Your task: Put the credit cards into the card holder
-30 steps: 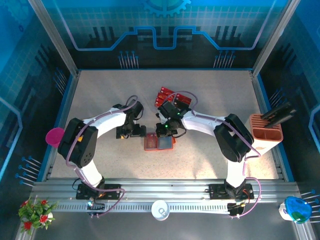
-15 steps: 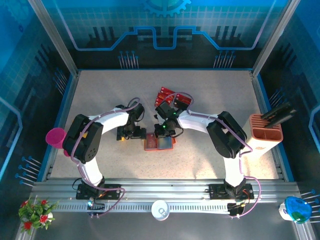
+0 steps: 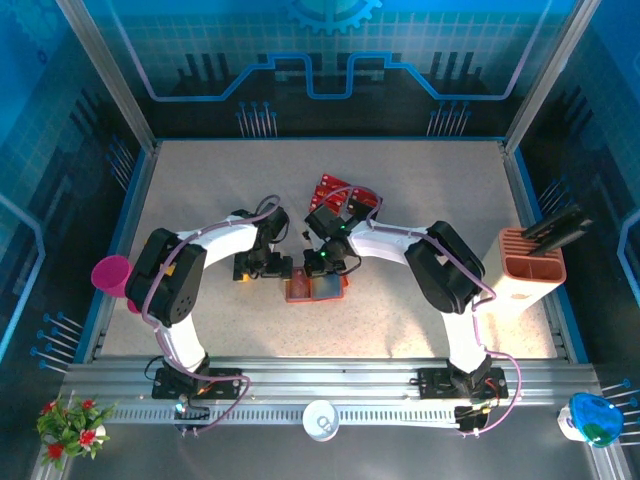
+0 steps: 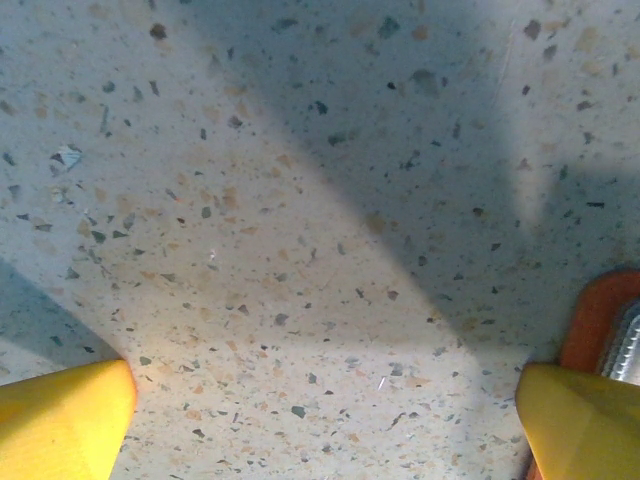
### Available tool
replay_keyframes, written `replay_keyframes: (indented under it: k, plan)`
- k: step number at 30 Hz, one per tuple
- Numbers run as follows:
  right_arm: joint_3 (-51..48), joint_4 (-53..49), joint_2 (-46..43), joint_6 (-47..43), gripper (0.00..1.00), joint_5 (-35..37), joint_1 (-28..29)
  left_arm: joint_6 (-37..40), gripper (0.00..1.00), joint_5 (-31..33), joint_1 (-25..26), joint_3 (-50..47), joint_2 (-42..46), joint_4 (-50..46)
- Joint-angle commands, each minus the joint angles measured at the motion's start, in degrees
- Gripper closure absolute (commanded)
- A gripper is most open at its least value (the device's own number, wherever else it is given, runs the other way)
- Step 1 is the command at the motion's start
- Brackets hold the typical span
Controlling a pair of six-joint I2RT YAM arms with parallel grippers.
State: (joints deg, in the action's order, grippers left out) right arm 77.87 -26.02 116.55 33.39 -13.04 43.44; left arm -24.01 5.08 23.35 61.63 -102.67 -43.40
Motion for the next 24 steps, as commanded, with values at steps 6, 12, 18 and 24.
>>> replay_keyframes:
  k: [6,12,18,24]
  plan:
    - [1.37,0.65,3.06,1.89,1.0,-5.03,1.27,1.11,0.01,-0.81,-0.34,-1.27,-2.82,1.27]
    - [1.07,1.62,2.35,2.64,1.0,-6.35,0.97,1.06,0.01,-1.04,-0.35,-1.33,-2.49,1.56]
    - [-1.71,3.59,-3.71,4.13,1.0,-6.48,-1.21,1.15,0.01,-0.58,-0.48,-0.24,-0.61,0.49]
    - [-6.43,4.07,-12.14,4.54,0.96,-5.2,-4.83,1.03,0.01,-1.01,-1.98,2.66,4.68,-2.33]
